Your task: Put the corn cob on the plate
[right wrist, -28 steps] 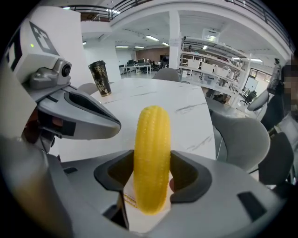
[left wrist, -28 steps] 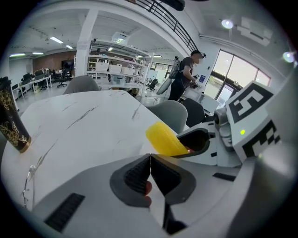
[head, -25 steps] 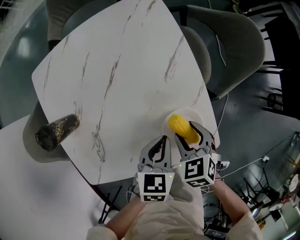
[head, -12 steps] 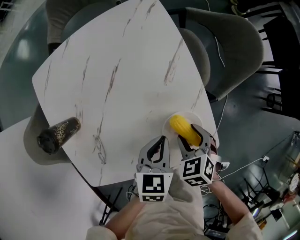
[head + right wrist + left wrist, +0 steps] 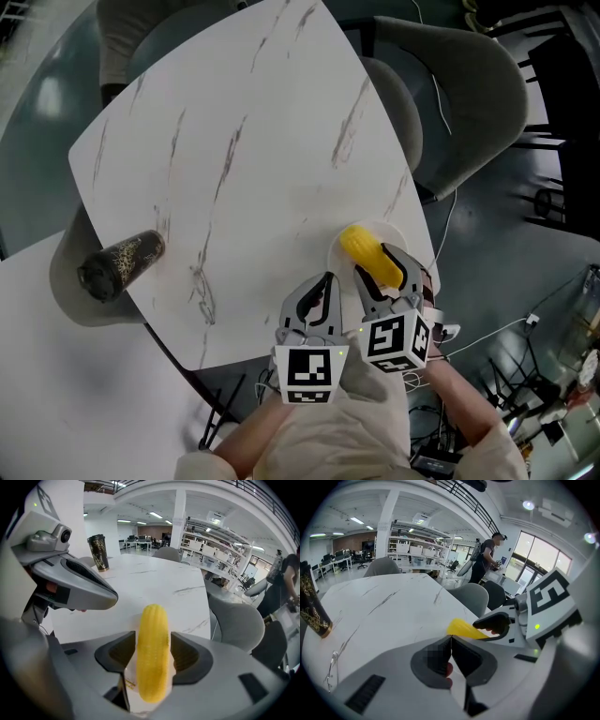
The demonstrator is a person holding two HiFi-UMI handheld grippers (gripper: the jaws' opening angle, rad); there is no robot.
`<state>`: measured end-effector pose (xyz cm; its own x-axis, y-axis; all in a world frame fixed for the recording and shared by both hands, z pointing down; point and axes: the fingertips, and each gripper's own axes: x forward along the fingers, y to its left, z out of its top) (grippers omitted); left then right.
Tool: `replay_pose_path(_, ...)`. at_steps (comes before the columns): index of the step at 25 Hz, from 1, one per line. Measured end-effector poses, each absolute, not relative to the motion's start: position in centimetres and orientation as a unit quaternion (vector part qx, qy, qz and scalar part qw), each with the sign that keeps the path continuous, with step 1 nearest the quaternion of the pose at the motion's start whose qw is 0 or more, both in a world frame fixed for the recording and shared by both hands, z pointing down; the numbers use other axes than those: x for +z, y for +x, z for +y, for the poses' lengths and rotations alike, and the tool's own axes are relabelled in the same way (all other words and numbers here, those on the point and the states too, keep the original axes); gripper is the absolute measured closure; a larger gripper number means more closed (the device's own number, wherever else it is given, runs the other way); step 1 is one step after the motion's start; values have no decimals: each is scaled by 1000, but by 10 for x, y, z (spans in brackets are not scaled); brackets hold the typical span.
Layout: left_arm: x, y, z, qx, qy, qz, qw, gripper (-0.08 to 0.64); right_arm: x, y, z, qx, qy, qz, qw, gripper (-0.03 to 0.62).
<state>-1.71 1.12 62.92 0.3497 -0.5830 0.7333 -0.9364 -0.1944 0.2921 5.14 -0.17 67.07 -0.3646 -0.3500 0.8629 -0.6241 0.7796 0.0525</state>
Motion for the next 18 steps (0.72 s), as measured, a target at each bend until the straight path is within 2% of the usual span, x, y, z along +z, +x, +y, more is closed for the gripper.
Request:
replay_pose_path(11,597,-22,8,227,741,-521,358,552,614,47,-14,179,334,-851,365,357)
replay_pose_path(18,570,-29,18,219,743,-521,358,552,575,41,-3,179,325,-863,343,360)
